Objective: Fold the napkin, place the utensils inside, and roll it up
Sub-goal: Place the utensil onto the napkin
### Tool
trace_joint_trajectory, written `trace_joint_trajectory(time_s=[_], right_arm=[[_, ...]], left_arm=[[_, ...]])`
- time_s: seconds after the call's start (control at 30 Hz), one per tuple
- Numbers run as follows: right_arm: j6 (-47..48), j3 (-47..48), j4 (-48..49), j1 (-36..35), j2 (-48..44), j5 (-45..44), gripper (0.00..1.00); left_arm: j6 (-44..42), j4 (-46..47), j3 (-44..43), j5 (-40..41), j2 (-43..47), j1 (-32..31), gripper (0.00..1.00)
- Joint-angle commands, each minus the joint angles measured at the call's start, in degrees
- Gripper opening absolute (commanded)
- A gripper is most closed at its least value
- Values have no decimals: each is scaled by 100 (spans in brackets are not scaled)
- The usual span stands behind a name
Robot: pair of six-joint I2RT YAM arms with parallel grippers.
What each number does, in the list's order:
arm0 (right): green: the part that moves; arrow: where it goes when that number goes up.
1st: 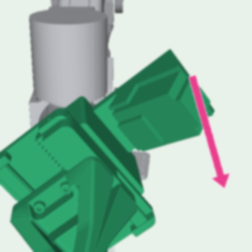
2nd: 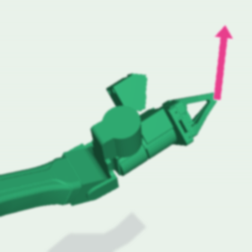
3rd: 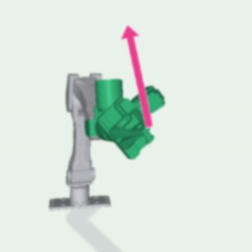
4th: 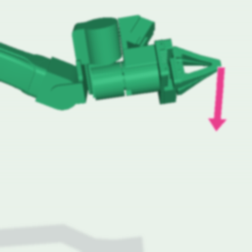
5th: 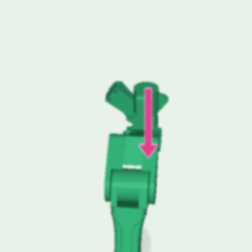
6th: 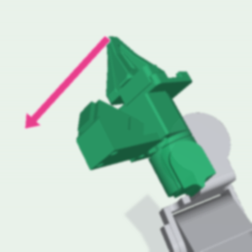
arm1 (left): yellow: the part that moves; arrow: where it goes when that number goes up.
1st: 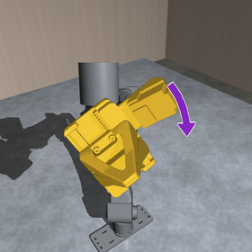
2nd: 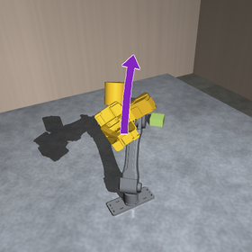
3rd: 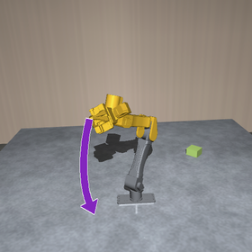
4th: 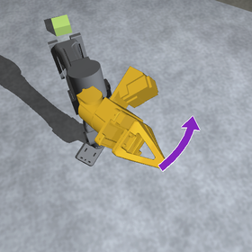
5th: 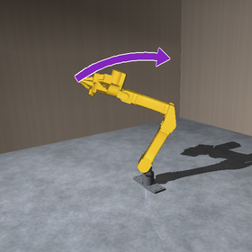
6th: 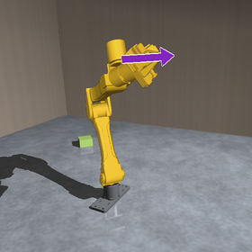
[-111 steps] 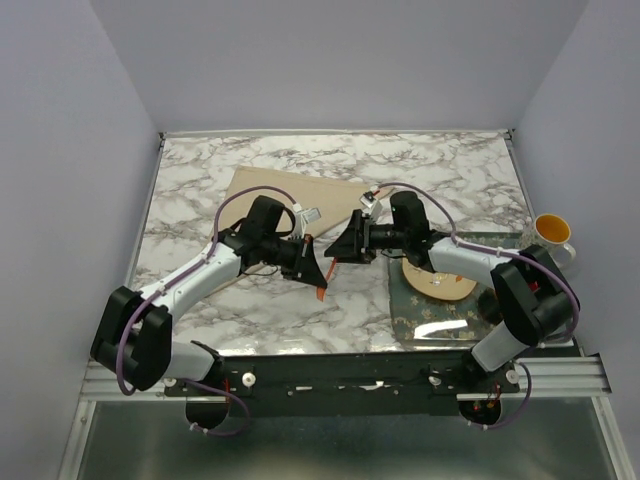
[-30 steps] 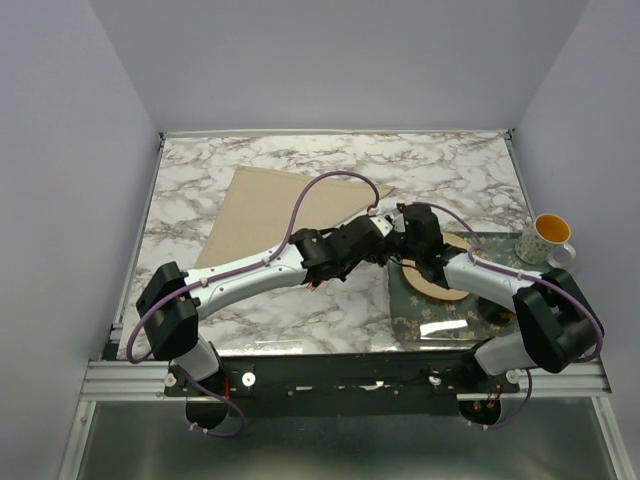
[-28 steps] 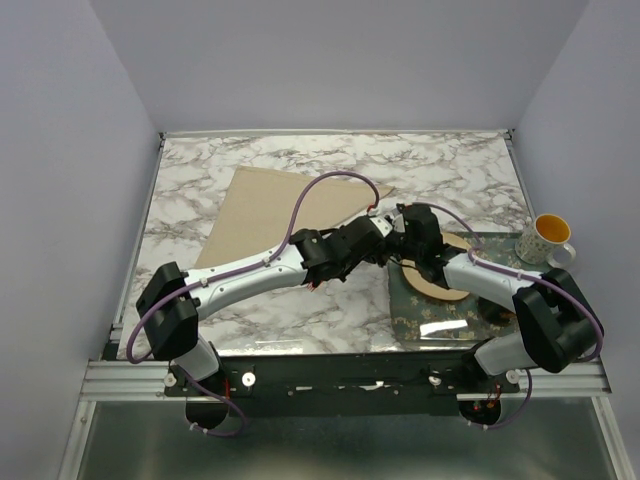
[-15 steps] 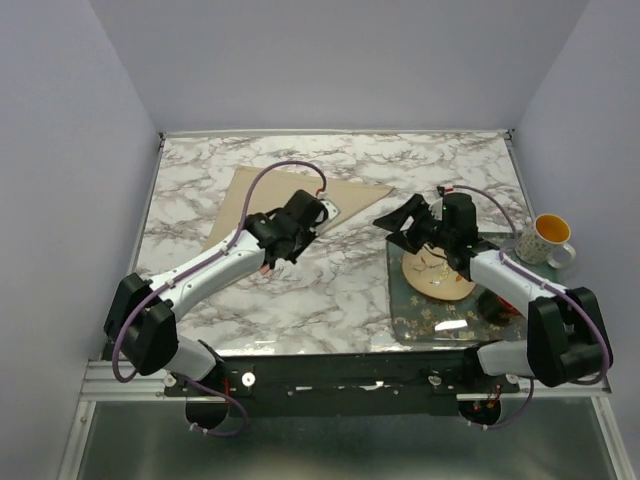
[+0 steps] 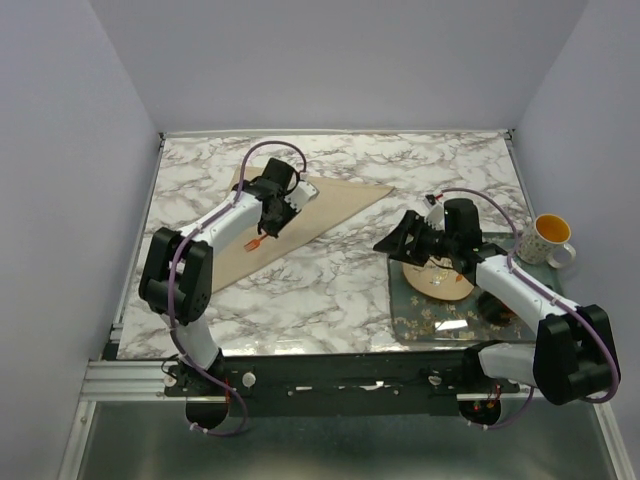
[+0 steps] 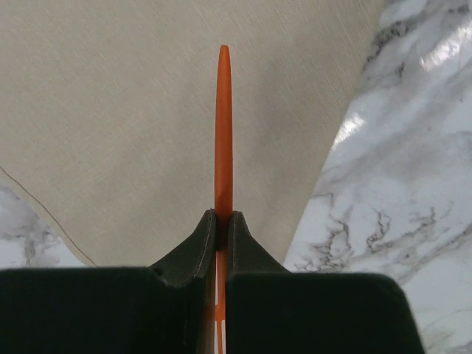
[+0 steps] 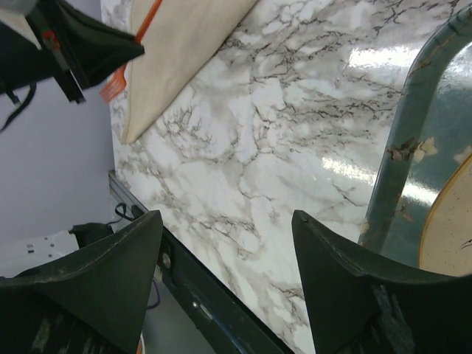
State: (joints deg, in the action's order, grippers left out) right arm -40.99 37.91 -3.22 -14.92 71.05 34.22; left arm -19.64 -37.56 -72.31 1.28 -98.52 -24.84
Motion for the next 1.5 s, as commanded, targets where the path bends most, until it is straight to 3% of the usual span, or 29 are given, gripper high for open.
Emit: trace_joint_trajectory(time_s=[0.0,0.37,0.83,1.47], right_arm=[[478,102,-468,-11,14,428,79],[1005,603,-1181,-11,234,278,79],[997,586,-1146,-11,384,252,79],[970,577,-1057,-20,542,305,79]], left_arm=[[-611,161,-757,-672,-448,225,1],[-638,240,-1162,-1683,-1038,287,1],[-673,565,-442,-1911,-915,278,1],[-682,636,-309,-2264,-1073,216,7]])
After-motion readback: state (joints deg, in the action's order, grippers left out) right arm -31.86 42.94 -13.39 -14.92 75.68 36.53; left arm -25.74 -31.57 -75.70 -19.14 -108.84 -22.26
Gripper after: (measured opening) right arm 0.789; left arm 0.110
